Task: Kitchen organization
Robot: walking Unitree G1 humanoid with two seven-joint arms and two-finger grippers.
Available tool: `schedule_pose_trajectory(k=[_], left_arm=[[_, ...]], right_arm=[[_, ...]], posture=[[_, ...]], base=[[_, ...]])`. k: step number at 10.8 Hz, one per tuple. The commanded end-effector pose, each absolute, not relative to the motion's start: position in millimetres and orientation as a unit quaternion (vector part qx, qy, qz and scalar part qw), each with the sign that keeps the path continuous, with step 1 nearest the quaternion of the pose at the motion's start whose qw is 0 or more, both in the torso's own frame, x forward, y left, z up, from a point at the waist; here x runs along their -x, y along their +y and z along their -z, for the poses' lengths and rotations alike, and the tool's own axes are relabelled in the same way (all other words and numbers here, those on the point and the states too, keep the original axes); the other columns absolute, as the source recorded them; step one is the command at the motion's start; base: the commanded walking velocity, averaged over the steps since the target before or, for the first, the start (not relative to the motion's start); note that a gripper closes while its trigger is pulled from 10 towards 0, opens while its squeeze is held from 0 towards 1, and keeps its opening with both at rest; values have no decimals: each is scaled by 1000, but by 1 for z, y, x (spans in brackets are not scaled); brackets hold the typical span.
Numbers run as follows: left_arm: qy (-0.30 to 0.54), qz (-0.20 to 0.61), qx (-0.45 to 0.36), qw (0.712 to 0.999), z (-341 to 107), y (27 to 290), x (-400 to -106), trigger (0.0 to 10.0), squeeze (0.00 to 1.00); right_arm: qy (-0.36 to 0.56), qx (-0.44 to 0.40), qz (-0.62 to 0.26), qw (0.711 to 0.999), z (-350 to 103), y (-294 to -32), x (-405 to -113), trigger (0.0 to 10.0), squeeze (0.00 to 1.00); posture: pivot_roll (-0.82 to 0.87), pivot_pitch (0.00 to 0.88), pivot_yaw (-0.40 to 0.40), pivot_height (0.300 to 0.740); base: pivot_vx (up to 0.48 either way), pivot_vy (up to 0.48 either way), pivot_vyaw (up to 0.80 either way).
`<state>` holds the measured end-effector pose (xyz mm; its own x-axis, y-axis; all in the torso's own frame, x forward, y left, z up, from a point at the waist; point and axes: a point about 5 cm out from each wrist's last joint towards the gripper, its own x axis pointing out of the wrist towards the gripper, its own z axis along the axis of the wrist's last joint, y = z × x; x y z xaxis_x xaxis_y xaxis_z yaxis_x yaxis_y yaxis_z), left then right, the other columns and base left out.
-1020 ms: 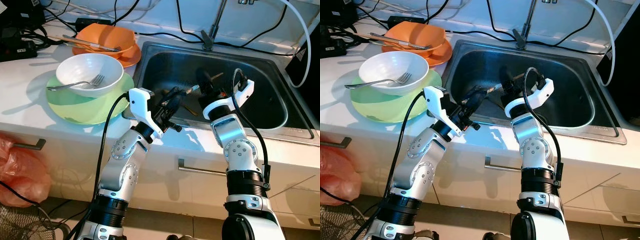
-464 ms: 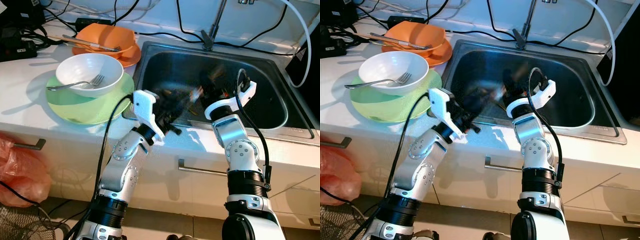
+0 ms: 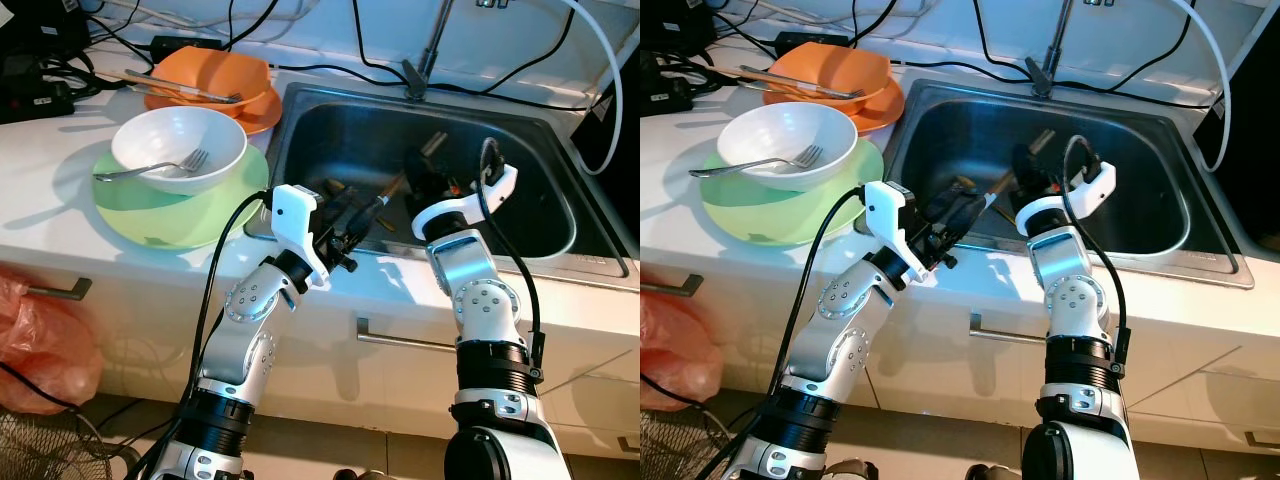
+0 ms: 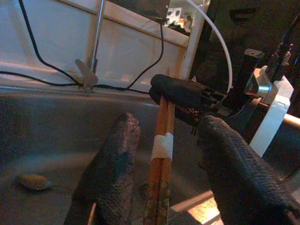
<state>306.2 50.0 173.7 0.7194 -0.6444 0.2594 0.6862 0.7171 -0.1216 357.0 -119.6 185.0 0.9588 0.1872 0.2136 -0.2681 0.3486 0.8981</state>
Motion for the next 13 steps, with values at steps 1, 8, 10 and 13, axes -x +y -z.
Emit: schedule_pose_trajectory(k=[1,8,10,13], left_arm=[[-96,366,96,921,-173,46,-306,10000,0],[-99,349,98,927,-173,48,-308,10000,0],[-101,344,99,928,-173,49,-309,10000,0],[-105,342,97,929,-173,50,-309,10000,0]], right_arm=[[-37,-578,-133,804,-189,-116,-360,0,0],[-56,-646,67,758,-177,-170,-372,0,0],[-66,-626,124,767,-173,-187,-373,0,0],[-125,-431,127,885,-192,-190,-372,10000,0]], posture=[[125,80,-88,740],[124,82,-90,740],[126,83,-90,740],[126,83,-90,740]], base=[[0,0,0],[0,0,0],[0,0,0],[0,0,0]])
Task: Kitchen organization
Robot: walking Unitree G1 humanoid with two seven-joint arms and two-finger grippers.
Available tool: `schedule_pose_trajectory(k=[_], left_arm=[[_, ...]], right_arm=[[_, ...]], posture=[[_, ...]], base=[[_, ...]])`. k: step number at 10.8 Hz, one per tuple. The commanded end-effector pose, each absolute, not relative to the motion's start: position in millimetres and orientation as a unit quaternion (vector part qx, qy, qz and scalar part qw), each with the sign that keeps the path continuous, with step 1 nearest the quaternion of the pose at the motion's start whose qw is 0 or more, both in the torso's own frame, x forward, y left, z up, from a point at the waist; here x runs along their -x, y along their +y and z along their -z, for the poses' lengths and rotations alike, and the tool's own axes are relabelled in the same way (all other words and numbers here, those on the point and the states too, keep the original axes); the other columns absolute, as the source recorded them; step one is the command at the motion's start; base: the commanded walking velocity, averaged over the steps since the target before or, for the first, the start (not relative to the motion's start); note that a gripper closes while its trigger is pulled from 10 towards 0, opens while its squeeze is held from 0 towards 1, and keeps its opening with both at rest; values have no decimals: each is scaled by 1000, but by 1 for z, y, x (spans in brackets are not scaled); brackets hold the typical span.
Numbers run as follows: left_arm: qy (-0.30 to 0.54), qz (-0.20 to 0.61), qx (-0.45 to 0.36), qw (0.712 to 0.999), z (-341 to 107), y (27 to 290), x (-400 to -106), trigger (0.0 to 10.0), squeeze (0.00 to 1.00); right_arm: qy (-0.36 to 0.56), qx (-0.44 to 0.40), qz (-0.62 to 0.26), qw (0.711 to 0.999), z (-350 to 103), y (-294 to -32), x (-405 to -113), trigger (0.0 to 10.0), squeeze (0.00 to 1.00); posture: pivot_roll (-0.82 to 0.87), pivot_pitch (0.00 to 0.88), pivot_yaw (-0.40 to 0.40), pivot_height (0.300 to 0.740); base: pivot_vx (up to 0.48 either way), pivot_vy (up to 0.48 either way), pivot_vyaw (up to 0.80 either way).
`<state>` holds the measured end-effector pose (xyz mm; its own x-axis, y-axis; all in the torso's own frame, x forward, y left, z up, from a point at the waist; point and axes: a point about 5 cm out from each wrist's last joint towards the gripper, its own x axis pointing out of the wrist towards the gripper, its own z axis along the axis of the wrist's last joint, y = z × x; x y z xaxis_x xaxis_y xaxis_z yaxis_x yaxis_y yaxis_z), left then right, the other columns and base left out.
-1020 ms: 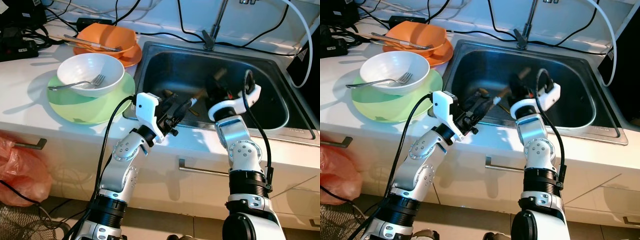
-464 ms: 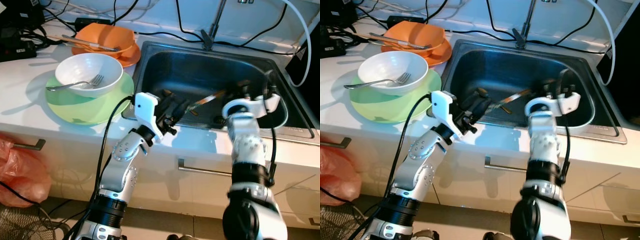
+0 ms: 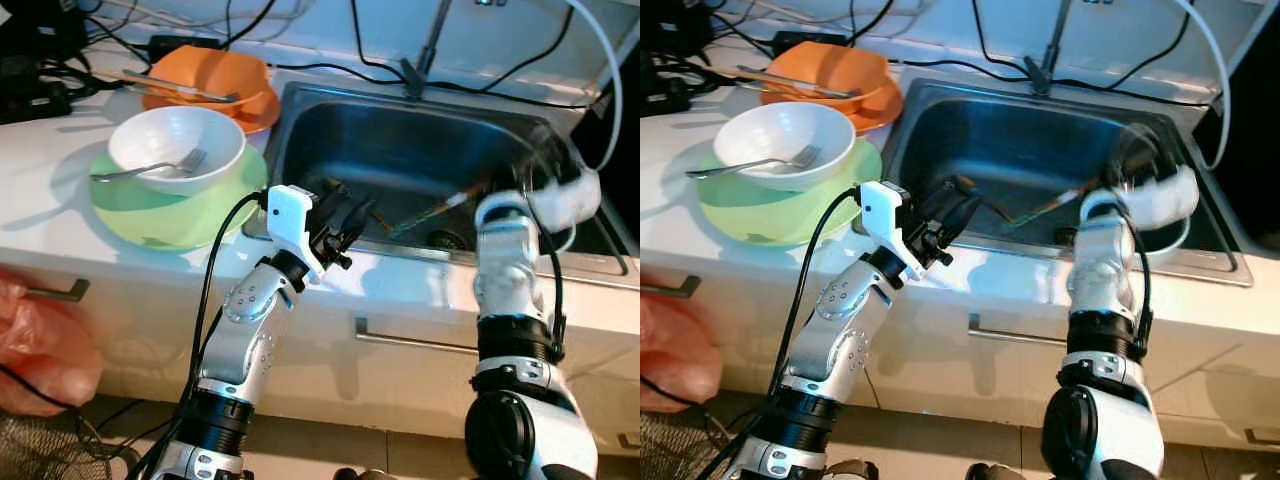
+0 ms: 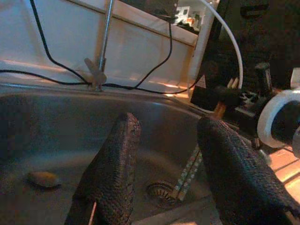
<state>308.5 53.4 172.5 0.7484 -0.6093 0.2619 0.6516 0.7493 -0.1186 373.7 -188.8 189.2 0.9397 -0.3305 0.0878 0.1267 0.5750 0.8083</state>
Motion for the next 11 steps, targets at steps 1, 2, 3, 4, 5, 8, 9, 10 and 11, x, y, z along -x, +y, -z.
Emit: schedule_pose_trajectory(k=[1,2,3,4,5,8,9,10,11], left_arm=[[-106,342,97,929,-173,50,-309,10000,0],[-106,343,96,928,-173,50,-309,10000,0],[-108,343,95,928,-174,50,-309,10000,0],[-108,343,95,928,-174,50,-308,10000,0],[-109,344,95,928,-174,49,-308,10000,0],[-107,344,92,928,-173,49,-308,10000,0],[-107,342,88,929,-172,50,-308,10000,0],[-106,342,86,930,-172,50,-309,10000,0],[-106,343,84,930,-171,50,-309,10000,0]], right_arm=[[-131,-418,127,890,-193,-188,-372,10000,0],[-136,-409,129,893,-194,-188,-372,10000,0],[-139,-401,123,897,-195,-185,-372,10000,0],[-140,-388,113,904,-195,-181,-372,10000,0],[-142,-360,78,919,-199,-169,-373,10000,0],[-122,-309,-1,943,-199,-144,-374,10000,0],[-106,-287,-25,952,-196,-136,-374,10000,0],[-88,-254,-39,962,-190,-132,-375,10000,0],[-84,-244,-58,964,-188,-130,-373,10000,0]], posture=[[127,83,-90,740],[126,83,-89,740],[125,84,-89,740],[126,83,-91,740],[125,83,-92,740],[127,84,-94,740],[126,84,-94,740],[125,83,-94,740],[123,80,-94,740]], base=[[0,0,0],[0,0,0],[0,0,0],[0,0,0],[0,0,0],[0,0,0],[0,0,0],[0,0,0],[0,0,0]])
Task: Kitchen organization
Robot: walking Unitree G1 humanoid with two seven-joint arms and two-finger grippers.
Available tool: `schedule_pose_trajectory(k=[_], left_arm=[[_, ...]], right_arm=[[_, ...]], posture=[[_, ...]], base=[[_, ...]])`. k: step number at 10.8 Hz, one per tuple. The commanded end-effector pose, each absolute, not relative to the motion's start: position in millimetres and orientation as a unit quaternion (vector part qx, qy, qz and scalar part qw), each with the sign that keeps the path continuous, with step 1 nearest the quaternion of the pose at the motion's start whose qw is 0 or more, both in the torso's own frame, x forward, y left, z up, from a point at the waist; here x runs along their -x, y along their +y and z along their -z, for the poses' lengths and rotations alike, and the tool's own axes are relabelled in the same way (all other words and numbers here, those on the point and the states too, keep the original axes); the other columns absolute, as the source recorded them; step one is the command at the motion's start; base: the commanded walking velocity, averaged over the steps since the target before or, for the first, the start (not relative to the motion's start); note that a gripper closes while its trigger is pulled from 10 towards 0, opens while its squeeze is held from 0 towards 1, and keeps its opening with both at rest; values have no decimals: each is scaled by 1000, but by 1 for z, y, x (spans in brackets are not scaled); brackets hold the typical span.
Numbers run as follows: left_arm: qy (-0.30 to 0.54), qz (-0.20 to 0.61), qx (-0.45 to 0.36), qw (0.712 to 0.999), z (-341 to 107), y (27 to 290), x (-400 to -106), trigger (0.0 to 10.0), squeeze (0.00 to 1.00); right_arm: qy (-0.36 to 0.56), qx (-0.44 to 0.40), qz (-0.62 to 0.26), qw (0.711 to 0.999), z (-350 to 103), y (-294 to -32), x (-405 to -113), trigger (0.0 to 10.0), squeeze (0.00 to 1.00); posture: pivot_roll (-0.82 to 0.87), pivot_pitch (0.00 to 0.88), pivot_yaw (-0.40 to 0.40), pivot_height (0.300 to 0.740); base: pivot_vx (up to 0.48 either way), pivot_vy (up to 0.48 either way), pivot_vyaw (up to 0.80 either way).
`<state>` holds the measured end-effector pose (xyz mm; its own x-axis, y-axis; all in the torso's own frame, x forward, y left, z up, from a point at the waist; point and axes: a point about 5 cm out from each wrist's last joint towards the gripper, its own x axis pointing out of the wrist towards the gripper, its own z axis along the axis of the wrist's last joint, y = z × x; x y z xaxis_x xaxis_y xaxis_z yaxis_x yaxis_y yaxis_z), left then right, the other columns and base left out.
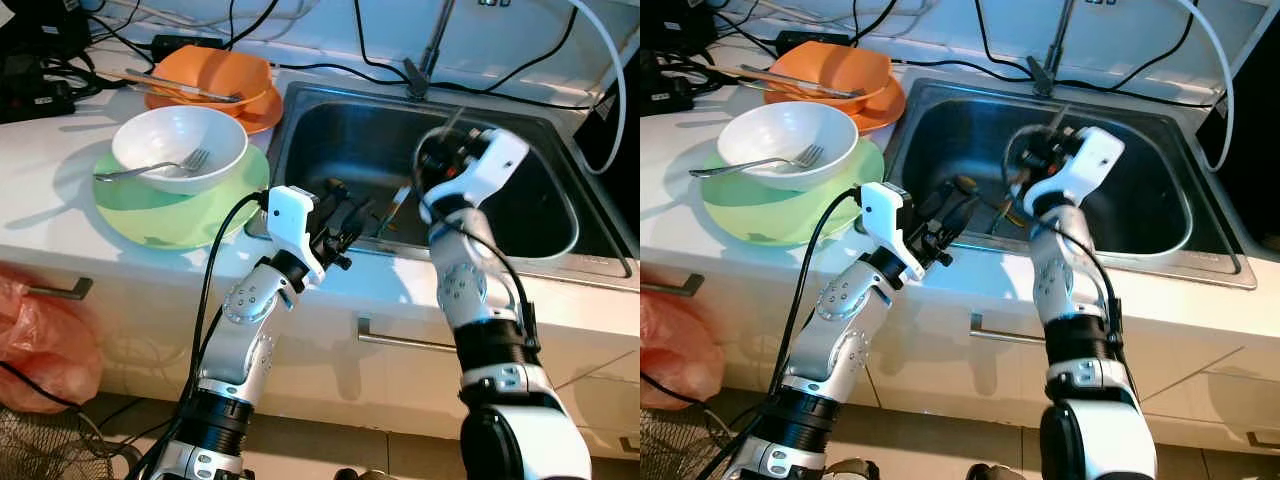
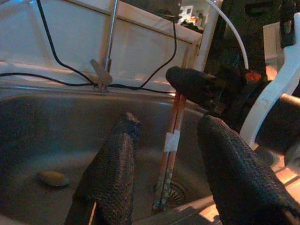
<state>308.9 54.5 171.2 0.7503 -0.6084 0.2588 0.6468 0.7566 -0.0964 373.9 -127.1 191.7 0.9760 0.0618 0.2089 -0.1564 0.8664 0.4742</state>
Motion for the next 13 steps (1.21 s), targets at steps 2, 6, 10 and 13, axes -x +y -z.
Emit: schedule_pose_trajectory(k=[2,6,10,13], left_arm=[[-105,344,83,929,-171,50,-308,10000,0],[-100,347,71,930,-168,49,-308,10000,0],[-99,338,66,934,-167,53,-309,10000,0],[-97,333,62,936,-166,55,-309,10000,0]], right_arm=[[-79,-225,-72,969,-188,-127,-372,10000,0],[-22,-139,-116,983,-169,-113,-369,10000,0],[-39,-154,-86,984,-176,-122,-371,10000,1000],[-47,-159,-82,983,-178,-123,-371,10000,1000]], posture=[[121,79,-93,740],[124,77,-93,740],[126,85,-99,740],[127,85,-100,740]], base=[[0,0,0],[0,0,0],[0,0,0],[0,0,0]])
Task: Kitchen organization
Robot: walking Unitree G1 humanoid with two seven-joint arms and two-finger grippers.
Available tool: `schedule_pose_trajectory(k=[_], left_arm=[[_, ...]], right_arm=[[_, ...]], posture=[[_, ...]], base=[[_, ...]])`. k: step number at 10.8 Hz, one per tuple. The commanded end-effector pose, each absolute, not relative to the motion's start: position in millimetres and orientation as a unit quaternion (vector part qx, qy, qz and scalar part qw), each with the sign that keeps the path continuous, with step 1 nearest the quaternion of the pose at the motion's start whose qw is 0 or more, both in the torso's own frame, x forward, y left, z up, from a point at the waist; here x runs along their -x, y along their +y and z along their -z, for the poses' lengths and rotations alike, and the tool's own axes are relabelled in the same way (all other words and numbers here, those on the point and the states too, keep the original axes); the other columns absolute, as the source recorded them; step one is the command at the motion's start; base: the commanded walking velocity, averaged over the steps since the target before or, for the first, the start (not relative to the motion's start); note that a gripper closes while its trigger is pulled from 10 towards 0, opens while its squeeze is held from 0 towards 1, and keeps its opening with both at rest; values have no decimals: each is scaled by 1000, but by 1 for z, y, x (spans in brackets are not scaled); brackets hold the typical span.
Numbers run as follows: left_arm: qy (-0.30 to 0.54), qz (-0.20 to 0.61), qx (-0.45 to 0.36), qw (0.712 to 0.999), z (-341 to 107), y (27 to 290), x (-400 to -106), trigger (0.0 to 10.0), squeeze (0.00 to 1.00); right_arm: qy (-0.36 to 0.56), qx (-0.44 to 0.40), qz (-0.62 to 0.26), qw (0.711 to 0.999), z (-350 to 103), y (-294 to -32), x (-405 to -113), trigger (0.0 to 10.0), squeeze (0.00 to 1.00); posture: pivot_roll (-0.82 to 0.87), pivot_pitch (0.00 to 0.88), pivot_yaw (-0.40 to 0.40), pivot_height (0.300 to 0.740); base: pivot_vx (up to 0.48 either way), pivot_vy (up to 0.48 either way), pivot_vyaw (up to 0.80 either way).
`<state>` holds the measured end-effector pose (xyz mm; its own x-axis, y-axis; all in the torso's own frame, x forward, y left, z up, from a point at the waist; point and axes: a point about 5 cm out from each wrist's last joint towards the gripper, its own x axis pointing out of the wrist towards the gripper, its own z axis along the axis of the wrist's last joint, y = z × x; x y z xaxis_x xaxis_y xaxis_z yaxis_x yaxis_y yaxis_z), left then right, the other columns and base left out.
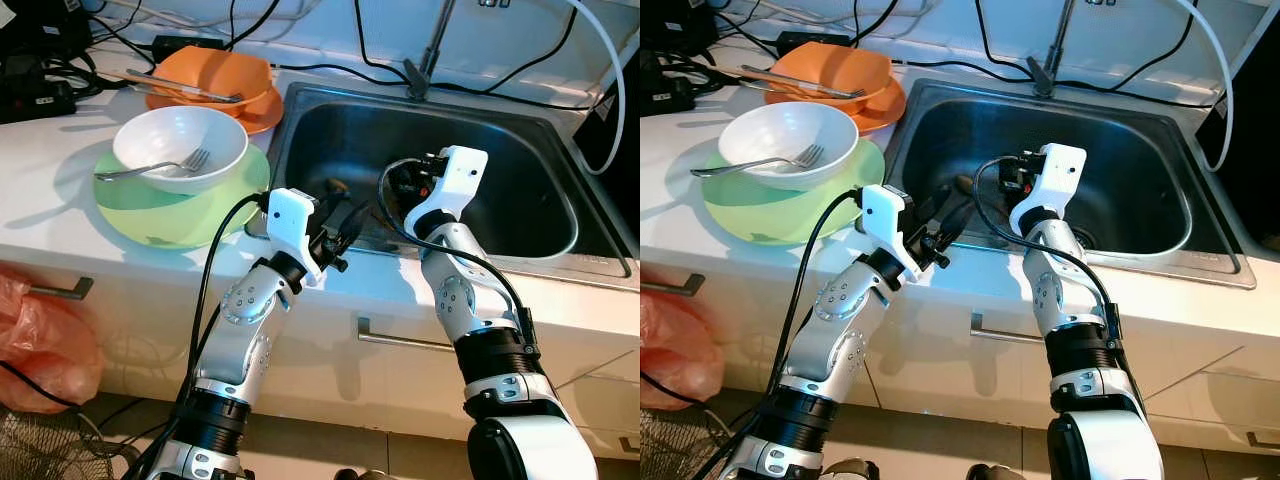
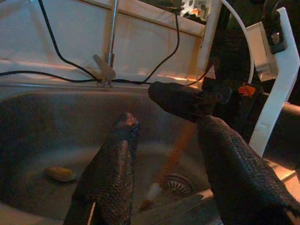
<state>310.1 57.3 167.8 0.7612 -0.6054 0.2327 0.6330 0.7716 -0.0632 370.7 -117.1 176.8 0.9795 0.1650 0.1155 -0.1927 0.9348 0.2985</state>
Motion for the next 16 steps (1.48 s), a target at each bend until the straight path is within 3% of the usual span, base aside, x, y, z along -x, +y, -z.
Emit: schedule_pose_trajectory(k=[1,2,6,8,10,11,16], left_arm=[[-98,331,60,937,-166,55,-310,10000,0],[-100,326,59,938,-167,56,-311,10000,0],[-130,284,55,948,-176,64,-317,10000,0],[-187,231,14,955,-197,74,-323,10000,0],[-262,168,2,950,-228,89,-326,10000,0],[-283,147,-5,948,-238,95,-326,10000,0],[-366,31,6,930,-273,182,-298,10000,0]], right_arm=[[-55,-152,-75,984,-180,-123,-371,10000,698],[-67,-156,-63,983,-183,-127,-372,10000,0],[-150,-235,-66,958,-212,-131,-369,10000,0],[-126,-328,-133,927,-210,-119,-367,10000,0],[-101,-346,-219,907,-201,-100,-358,10000,0],[-92,-354,-220,905,-196,-98,-357,10000,0],[-51,-371,-233,897,-174,-96,-354,10000,0]], posture=[[127,84,-100,740],[129,84,-99,740],[125,83,-96,740],[126,83,-97,740],[129,83,-98,740],[129,83,-97,740],[154,72,-99,740]], base=[[0,0,0],[0,0,0],[0,0,0],[0,0,0],[0,0,0],[0,0,0],[0,0,0]])
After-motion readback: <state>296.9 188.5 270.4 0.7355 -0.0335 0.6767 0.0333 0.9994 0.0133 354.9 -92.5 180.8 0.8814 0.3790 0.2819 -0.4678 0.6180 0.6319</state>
